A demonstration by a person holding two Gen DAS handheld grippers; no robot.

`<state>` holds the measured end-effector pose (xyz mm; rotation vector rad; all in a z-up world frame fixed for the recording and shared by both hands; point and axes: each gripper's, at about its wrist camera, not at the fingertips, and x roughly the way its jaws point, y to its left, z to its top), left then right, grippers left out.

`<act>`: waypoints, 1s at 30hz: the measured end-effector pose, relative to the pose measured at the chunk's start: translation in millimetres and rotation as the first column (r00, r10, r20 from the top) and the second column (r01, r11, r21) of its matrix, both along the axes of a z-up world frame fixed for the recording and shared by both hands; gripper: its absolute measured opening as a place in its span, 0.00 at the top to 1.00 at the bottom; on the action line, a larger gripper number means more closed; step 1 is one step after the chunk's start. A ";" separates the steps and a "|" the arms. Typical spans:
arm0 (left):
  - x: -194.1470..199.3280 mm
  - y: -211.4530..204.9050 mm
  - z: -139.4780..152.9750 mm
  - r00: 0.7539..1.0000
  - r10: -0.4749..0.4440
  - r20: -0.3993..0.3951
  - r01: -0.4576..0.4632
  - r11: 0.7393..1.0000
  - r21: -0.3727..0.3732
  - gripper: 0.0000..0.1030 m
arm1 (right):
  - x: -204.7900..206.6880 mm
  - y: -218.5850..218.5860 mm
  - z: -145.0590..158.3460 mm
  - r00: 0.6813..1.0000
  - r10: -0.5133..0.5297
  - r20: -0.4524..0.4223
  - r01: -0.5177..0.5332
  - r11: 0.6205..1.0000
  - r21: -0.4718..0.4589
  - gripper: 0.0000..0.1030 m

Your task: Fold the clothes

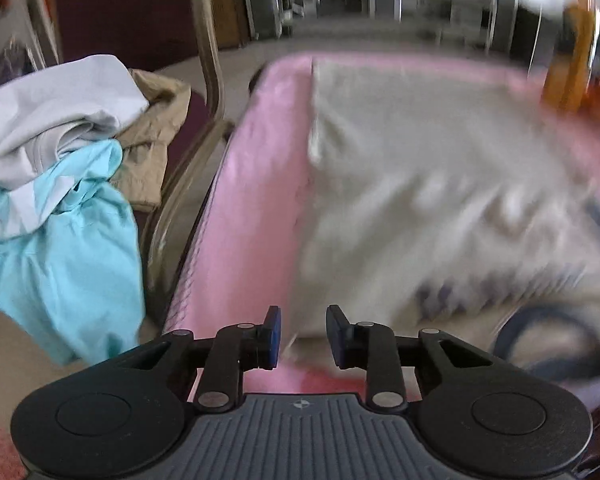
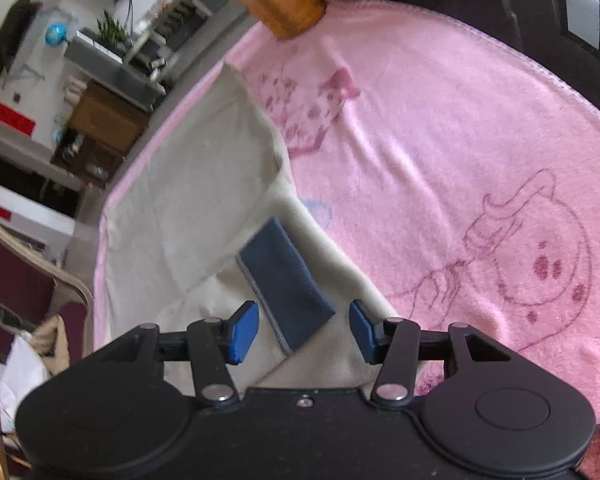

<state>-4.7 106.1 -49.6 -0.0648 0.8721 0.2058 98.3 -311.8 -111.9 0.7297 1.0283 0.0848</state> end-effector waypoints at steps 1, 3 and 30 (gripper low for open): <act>5.3 1.3 4.4 1.000 0.002 0.016 -0.002 1.000 -0.007 0.72 | 0.0 -1.7 0.3 1.000 -0.011 0.006 0.011 1.000 0.001 0.53; 21.2 0.6 10.0 1.000 0.008 0.024 -0.008 1.000 0.018 0.72 | 0.0 -5.0 0.9 0.999 -0.034 0.017 0.034 0.999 0.002 0.59; 54.4 13.9 -23.0 0.996 0.072 -0.054 -0.073 0.997 -0.006 0.76 | -19.0 38.9 32.0 0.974 0.078 0.212 -0.016 0.961 -0.277 0.96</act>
